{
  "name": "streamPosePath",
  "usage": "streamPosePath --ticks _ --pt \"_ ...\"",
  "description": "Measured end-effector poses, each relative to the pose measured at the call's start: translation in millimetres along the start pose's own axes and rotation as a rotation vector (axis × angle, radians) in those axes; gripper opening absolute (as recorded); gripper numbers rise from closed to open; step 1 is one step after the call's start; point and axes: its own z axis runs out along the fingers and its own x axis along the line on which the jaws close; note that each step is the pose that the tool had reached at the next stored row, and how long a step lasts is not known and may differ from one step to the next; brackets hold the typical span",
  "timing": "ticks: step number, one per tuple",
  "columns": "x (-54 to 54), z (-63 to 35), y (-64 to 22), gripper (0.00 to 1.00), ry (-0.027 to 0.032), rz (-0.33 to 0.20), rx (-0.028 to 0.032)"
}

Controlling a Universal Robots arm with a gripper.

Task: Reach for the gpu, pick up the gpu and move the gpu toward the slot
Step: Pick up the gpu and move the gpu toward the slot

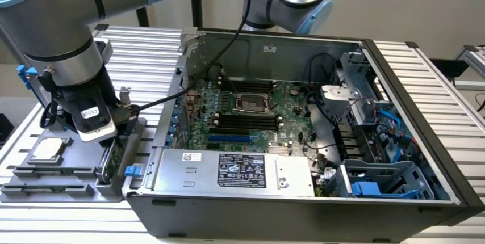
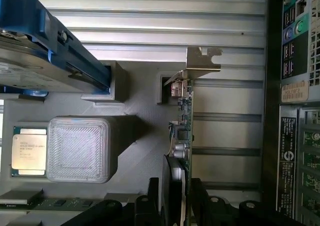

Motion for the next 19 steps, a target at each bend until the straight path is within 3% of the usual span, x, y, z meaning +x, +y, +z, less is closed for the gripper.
streamPosePath --ticks 4,5,19 --pt "0.0 0.0 0.0 0.37 0.0006 0.0 0.0" --pt "0.0 0.0 0.0 0.29 0.0006 0.0 0.0" --pt "2.3 -0.7 0.1 0.26 0.0006 0.0 0.0"
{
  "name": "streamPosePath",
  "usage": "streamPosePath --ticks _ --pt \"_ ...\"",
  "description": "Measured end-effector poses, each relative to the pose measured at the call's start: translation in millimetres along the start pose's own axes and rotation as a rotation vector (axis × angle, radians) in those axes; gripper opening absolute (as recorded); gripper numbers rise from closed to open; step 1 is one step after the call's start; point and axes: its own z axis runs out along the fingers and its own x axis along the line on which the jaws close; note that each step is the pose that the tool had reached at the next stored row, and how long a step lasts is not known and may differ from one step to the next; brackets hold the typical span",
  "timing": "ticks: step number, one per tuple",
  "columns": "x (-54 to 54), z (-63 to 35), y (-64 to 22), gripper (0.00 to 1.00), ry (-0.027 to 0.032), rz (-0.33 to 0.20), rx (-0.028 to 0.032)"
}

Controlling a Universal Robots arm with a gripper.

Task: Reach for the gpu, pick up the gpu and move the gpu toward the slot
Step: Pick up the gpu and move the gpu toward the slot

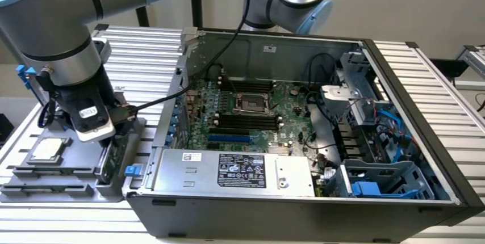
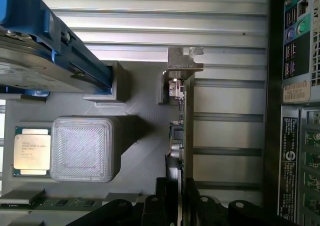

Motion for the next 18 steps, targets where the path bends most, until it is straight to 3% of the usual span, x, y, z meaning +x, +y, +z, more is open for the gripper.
streamPosePath --ticks 11,18 --pt "0.2 -0.6 0.0 0.26 0.0001 0.0 0.0" --pt "0.2 -8.6 0.0 0.26 0.0 0.0 0.0"
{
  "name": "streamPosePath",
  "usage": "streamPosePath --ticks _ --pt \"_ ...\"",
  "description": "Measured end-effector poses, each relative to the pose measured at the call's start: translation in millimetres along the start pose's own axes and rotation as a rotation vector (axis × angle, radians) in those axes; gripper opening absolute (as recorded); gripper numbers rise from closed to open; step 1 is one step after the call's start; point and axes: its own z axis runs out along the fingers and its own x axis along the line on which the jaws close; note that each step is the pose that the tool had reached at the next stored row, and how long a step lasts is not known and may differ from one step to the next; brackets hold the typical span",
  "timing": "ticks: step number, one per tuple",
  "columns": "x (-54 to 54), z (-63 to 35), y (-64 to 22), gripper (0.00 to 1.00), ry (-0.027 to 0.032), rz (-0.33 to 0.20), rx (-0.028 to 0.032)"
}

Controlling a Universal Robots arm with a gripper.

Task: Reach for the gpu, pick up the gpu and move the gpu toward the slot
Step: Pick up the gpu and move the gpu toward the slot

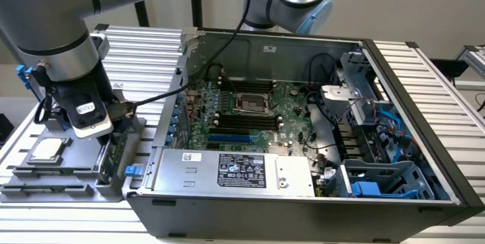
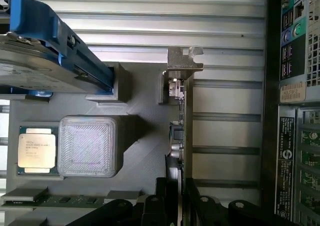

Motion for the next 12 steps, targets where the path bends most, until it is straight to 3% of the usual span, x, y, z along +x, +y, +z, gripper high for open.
streamPosePath --ticks 4,12 --pt "0.1 -10.9 0.3 0.26 0.0001 0.0 -0.0004" --pt "0.5 -46.9 1.1 0.26 0.0 0.0 -0.0012"
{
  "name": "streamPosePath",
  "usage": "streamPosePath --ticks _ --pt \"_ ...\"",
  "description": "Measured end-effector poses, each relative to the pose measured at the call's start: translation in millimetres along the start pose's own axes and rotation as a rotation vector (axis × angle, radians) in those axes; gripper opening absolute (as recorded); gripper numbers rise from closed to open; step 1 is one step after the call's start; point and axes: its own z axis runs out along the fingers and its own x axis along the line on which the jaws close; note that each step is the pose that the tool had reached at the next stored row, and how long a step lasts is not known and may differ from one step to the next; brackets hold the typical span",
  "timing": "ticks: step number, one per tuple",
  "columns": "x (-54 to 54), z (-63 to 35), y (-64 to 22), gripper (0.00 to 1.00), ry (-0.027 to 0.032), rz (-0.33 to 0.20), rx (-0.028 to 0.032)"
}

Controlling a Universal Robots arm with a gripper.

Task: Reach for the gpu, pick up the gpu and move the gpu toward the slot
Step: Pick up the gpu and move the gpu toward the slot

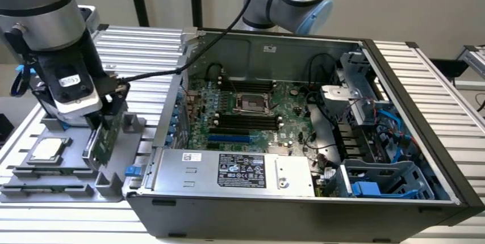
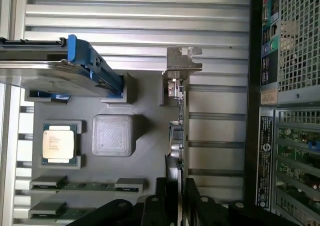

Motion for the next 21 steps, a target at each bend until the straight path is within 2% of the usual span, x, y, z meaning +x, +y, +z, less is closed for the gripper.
streamPosePath --ticks 10,14,21 --pt "-2.0 -45.4 0.8 0.26 0.0 -0.001 -0.0014" --pt "-7.2 -63.7 1.1 0.26 0.0001 -0.004 -0.0057" --pt "-25.5 -94.1 1.3 0.26 0.0021 -0.012 -0.0179"
